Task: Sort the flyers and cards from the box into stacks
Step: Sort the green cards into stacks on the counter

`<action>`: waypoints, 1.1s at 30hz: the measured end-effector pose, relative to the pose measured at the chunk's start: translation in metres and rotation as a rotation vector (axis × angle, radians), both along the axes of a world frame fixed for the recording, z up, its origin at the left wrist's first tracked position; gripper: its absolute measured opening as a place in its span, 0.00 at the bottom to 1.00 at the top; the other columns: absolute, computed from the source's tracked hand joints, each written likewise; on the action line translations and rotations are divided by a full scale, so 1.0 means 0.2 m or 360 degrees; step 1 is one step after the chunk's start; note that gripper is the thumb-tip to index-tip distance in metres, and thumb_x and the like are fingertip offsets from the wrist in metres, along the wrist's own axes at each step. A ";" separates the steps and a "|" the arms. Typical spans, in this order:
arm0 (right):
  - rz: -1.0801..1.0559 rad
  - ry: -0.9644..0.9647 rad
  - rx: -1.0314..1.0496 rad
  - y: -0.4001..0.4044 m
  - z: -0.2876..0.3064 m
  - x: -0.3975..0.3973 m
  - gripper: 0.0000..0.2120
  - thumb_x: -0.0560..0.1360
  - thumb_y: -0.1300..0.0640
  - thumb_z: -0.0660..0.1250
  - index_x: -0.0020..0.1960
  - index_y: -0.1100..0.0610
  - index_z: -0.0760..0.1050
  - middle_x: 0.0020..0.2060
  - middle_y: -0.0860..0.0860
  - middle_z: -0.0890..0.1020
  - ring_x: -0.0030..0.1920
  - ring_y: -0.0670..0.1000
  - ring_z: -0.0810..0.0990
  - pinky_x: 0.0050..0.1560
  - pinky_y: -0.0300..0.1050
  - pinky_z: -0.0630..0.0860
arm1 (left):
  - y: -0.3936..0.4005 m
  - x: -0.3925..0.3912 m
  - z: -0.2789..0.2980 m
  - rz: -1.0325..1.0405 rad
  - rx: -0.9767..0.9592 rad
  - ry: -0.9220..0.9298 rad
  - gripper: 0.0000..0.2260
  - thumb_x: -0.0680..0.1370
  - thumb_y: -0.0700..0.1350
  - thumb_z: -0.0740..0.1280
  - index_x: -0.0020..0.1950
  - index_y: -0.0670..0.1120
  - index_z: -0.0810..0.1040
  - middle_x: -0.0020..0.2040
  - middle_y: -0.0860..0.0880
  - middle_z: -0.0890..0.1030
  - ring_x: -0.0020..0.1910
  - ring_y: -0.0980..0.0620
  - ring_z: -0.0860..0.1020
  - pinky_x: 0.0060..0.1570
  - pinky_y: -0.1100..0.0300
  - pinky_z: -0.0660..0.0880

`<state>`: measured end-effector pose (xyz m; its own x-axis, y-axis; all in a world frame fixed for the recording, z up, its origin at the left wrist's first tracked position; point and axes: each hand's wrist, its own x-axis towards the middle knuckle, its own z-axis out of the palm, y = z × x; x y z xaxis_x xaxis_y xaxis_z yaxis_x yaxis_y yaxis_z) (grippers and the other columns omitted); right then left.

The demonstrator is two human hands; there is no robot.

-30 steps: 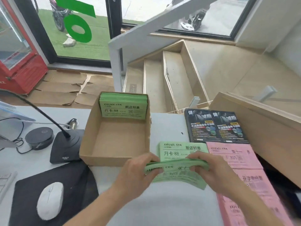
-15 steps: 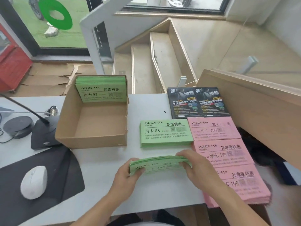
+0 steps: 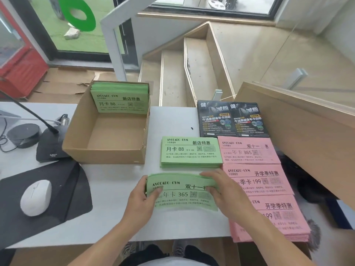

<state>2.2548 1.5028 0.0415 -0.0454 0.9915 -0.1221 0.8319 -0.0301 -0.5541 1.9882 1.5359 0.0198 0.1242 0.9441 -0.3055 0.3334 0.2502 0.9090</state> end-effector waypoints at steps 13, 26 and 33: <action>0.0092 -0.0450 -0.0001 -0.13 -0.25 -0.18 0.20 0.71 0.55 0.75 0.61 0.45 0.78 0.59 0.45 0.78 0.60 0.50 0.77 0.60 0.49 0.76 | 0.15 0.24 -0.11 0.0036 -0.0060 0.0536 0.17 0.79 0.43 0.70 0.62 0.54 0.67 0.48 0.53 0.82 0.43 0.54 0.82 0.43 0.52 0.81; -0.0039 -0.0531 0.0092 -0.09 -0.26 -0.14 0.26 0.61 0.63 0.76 0.56 0.45 0.79 0.55 0.45 0.79 0.55 0.51 0.78 0.55 0.48 0.78 | 0.11 0.16 -0.12 -0.0210 0.0103 0.0874 0.29 0.77 0.48 0.70 0.76 0.49 0.64 0.63 0.51 0.74 0.59 0.50 0.76 0.60 0.54 0.73; 0.0063 -0.0510 -0.0126 -0.06 -0.15 -0.18 0.25 0.73 0.61 0.63 0.69 0.45 0.72 0.67 0.44 0.71 0.67 0.51 0.69 0.66 0.47 0.67 | 0.14 0.11 -0.04 -0.0218 -0.0036 0.0642 0.29 0.79 0.48 0.69 0.78 0.52 0.62 0.65 0.54 0.75 0.52 0.57 0.78 0.52 0.59 0.73</action>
